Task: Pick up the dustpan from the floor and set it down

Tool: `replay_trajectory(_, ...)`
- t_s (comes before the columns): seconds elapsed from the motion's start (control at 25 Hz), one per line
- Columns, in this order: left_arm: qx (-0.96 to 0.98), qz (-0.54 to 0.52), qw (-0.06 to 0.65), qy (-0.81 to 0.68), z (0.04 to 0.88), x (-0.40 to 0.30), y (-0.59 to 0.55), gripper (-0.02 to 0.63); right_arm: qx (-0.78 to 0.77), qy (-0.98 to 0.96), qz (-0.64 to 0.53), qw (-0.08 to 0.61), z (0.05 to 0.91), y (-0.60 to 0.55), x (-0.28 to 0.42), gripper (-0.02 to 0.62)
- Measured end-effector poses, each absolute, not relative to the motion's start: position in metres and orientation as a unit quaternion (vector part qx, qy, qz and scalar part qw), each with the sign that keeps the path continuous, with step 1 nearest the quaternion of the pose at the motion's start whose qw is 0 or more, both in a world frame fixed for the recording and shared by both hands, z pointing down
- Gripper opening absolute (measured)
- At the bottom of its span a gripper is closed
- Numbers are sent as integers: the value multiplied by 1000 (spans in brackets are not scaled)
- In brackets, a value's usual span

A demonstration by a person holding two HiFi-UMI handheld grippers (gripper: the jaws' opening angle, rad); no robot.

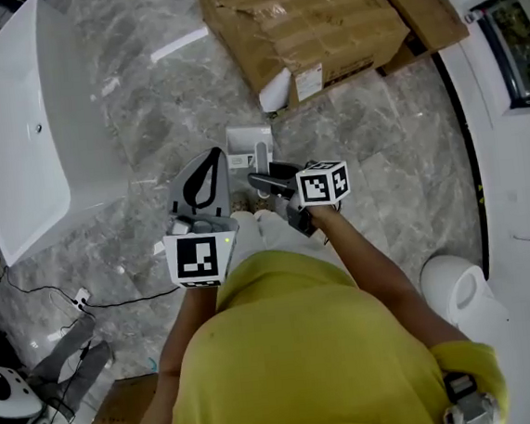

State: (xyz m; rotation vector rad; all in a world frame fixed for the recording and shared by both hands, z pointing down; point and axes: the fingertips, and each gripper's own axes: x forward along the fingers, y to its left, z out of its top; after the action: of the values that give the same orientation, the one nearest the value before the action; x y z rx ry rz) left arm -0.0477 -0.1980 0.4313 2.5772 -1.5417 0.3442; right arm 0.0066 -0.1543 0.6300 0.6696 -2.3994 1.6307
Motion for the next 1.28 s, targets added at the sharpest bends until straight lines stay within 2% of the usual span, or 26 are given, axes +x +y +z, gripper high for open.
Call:
replay_trajectory(0.36, 862, 129, 65, -486, 429, -48, -210, 3, 181, -790, 581, 74, 636, -155, -5, 222)
replay_trajectory(0.48, 860, 135, 68, -487, 431, -54, -210, 3, 185, -797, 569, 82, 637, -158, -8, 139)
replay_trajectory(0.72, 864, 135, 63, -482, 428, -55, -210, 3, 189, -799, 567, 68, 626, -162, -7, 132)
replay_trajectory(1.28, 869, 118, 58, -477, 419, -62, -208, 3, 156, -818, 554, 4, 518, -154, -13, 147)
